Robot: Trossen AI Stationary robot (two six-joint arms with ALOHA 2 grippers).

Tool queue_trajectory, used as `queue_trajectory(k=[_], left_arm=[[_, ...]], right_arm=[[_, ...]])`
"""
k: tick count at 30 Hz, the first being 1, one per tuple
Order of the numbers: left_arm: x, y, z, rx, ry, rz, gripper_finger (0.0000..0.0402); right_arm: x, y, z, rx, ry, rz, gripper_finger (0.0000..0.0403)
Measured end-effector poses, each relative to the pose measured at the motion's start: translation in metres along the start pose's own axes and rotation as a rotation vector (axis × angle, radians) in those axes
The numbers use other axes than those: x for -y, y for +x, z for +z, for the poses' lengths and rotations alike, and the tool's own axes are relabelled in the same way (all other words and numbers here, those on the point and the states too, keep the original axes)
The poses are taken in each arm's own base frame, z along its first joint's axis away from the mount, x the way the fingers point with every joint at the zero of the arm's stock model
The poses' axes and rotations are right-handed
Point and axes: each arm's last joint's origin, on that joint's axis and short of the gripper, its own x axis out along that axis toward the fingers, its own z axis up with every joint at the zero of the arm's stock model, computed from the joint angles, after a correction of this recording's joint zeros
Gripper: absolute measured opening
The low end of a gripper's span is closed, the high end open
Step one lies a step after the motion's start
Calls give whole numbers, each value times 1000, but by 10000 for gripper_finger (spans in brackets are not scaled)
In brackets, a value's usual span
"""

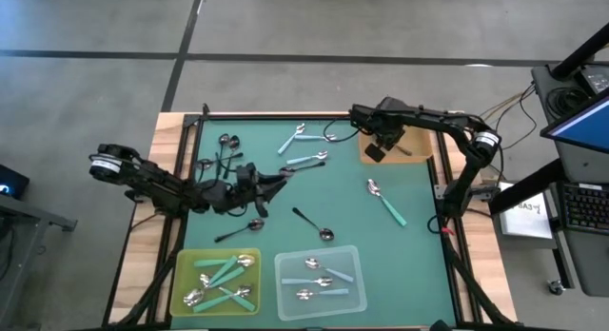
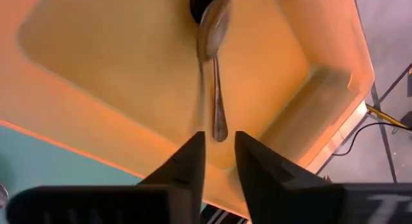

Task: Sort silverware by color (type)
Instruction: Put the black spoon into the orange bin

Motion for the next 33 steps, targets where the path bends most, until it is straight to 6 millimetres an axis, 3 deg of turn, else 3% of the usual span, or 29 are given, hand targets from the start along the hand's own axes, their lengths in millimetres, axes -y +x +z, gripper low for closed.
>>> queue_trajectory(k=[7, 13, 24, 26, 33], left_arm=[[-25, 4, -13, -161, 77, 179, 82], [-54, -4, -13, -345, 112, 390, 82], [-72, -22, 44, -831, 364, 854, 82], [-79, -19, 52, -895, 422, 888, 82], [-119, -8, 68, -1159, 351, 844, 82]], right_arm=[[1, -2, -1, 10, 23, 2, 134], [3, -6, -1, 45, 37, 6, 141], [2, -9, 9, 155, 57, 31, 128], [1, -10, 13, 192, 52, 38, 130], [1, -11, 18, 250, 48, 48, 136]])
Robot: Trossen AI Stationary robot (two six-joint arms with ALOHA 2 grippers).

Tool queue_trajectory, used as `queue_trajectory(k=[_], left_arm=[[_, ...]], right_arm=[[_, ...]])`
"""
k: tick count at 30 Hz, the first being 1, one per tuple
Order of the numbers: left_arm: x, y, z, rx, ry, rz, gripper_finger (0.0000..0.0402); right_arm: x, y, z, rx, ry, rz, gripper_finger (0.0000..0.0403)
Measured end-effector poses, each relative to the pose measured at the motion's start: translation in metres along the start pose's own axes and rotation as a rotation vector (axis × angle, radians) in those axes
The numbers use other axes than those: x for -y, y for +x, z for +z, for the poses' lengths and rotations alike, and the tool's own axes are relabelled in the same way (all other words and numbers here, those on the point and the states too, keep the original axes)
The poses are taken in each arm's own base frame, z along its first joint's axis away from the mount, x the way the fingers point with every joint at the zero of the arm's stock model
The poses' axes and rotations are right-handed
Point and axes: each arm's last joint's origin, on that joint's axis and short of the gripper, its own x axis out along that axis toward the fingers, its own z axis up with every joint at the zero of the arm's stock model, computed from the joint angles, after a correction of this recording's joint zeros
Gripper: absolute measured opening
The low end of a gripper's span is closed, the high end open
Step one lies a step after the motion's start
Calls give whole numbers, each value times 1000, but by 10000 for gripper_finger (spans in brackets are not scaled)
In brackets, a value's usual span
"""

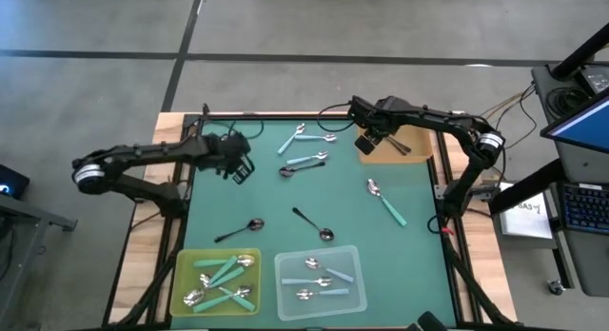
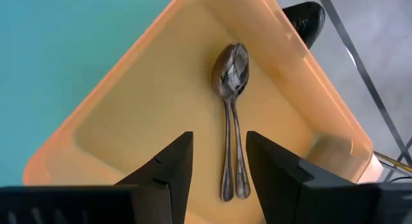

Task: Sort silverware by color (type)
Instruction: Put the black spoon into the orange bin

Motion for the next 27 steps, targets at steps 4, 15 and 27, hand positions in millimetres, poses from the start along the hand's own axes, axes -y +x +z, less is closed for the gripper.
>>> queue_trajectory(k=[4, 15, 27], left_arm=[[-21, 16, 1, -123, 27, -2, 82], [-46, 40, 3, -203, 49, -49, 82], [-50, 76, 11, -284, 87, -44, 82]], right_arm=[[0, 0, 0, 2, -2, 1, 134], [0, 0, 1, 12, -12, 5, 130], [-1, 0, 6, 52, -4, 16, 127]])
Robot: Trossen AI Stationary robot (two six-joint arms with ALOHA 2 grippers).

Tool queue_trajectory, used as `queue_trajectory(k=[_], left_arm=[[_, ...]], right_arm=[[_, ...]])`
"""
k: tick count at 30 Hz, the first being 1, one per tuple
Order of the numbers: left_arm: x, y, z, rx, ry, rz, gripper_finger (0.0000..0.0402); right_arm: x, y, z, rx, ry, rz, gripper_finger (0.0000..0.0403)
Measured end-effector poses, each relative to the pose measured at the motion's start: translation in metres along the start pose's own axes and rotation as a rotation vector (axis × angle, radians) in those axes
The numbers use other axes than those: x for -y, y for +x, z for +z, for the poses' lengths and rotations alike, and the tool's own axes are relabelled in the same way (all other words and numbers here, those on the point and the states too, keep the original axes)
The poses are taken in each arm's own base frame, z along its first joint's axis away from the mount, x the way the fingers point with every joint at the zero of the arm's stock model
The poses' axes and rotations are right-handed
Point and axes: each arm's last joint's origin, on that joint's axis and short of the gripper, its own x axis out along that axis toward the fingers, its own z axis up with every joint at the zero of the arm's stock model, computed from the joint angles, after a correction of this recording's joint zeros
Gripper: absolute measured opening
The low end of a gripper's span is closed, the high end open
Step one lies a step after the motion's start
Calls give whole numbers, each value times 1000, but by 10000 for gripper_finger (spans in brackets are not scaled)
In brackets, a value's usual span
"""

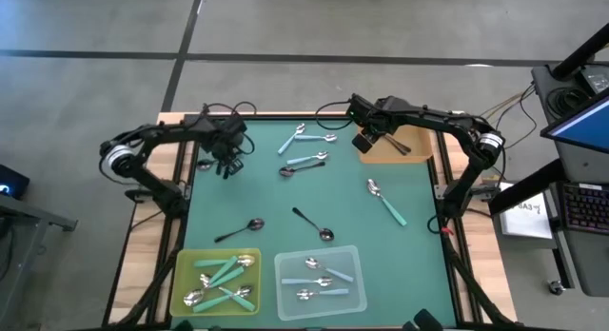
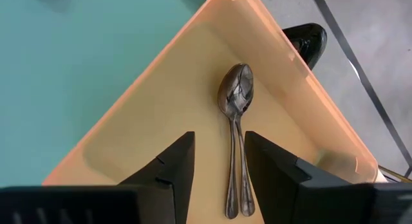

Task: Sort silverware by color (type)
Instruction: Put the black spoon into the orange bin

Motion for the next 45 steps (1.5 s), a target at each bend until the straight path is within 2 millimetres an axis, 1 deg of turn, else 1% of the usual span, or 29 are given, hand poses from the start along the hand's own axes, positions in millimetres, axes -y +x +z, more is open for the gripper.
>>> queue_trajectory(k=[3, 6, 8, 11, 13, 18, 20, 22, 25, 29, 33, 37, 41, 45], left_arm=[[-2, 7, 1, -40, 3, -11, 82], [-2, 8, 4, -60, 12, -15, 73], [-3, 7, 5, -56, 6, -26, 55], [-4, 2, 4, -34, -17, -34, 13], [-5, -1, 4, -18, -33, -25, 11], [-10, -20, 2, 66, -70, 3, 5], [-12, -30, -2, 98, -92, 1, 5], [-13, -42, -5, 159, -112, -29, 4], [-13, -61, -10, 280, -168, -119, 3], [-8, -84, -15, 501, -239, -257, 2], [8, -102, -20, 726, -286, -371, 2], [31, -113, -24, 906, -296, -506, 1], [57, -119, -28, 1031, -290, -610, 1], [78, -125, -30, 1116, -316, -650, 1]], right_arm=[[0, 0, 0, 0, -1, 0, 123], [0, 0, 0, 1, -2, 0, 123], [0, 0, 0, 2, -2, 0, 124], [-1, 0, 0, 4, -2, 1, 124], [-1, 0, 0, 6, -2, 1, 122], [-1, -1, 2, 27, 31, 5, 121], [-3, -5, 4, 62, 47, 19, 119], [-9, -12, 7, 117, 66, 78, 118], [-28, -21, 14, 235, 57, 249, 118], [-66, -37, 24, 466, 39, 489, 117], [-107, -52, 25, 675, 58, 665, 116], [-142, -64, 21, 825, 110, 811, 116], [-164, -67, 16, 868, 126, 892, 117], [-173, -65, 13, 832, 150, 918, 128]])
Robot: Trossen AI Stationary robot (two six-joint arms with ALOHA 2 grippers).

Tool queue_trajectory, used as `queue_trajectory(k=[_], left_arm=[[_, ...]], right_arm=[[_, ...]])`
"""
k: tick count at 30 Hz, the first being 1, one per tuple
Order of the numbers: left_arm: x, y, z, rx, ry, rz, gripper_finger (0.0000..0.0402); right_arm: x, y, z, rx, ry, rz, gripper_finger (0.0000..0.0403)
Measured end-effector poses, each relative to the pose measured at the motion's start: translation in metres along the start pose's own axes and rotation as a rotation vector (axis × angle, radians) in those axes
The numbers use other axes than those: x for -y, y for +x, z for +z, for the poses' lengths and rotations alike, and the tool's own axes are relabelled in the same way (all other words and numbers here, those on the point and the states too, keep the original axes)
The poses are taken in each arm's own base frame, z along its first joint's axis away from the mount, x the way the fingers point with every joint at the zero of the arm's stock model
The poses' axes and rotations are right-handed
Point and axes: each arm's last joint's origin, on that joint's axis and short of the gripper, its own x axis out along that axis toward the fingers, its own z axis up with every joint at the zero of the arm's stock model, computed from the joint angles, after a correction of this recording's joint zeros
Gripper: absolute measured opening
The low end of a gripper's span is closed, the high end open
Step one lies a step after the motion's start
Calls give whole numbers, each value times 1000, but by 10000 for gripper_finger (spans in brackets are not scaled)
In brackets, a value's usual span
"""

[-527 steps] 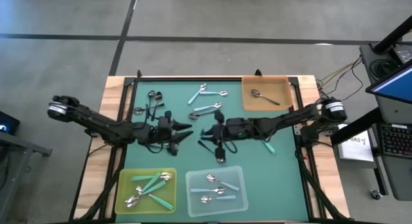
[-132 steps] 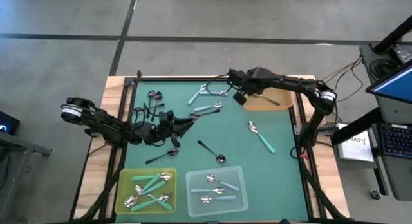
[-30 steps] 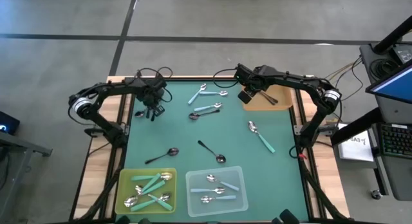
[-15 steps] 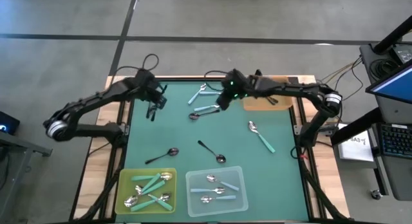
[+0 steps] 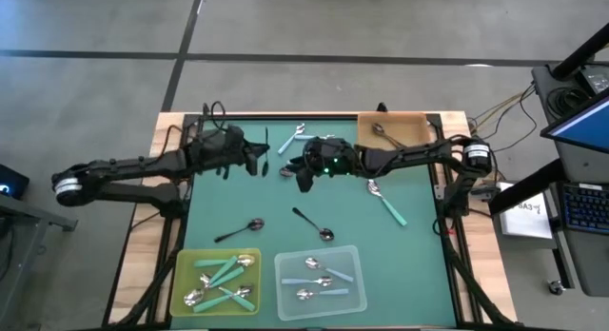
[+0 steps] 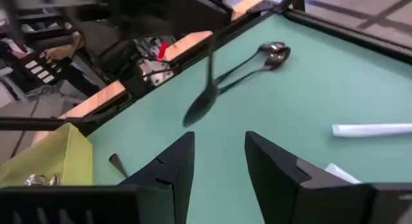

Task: Sort silverware by color (type)
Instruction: Put the black spoon into the orange bin

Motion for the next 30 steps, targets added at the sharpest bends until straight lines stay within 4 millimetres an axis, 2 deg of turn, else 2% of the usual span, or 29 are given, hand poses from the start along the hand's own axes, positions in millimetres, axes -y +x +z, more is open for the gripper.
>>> queue_trajectory(k=[5, 9, 14, 20, 24, 30], left_arm=[[20, 8, -9, 77, -28, -71, 0], [24, 19, -20, 67, -41, -19, 0], [32, 35, -20, 78, -57, -43, 0], [39, 55, -18, 80, -64, -49, 0], [42, 61, -20, 72, -64, -65, 0], [45, 59, -17, 84, -67, -86, 0]], right_arm=[[1, 3, -3, -7, 42, -5, 156], [0, 3, -4, -9, 41, 0, 173], [-1, 3, -4, -13, 40, 9, 177], [-2, 3, -4, -22, 37, 23, 170], [-1, 3, -5, -30, 41, 18, 158], [1, 3, -5, -33, 53, 13, 106]])
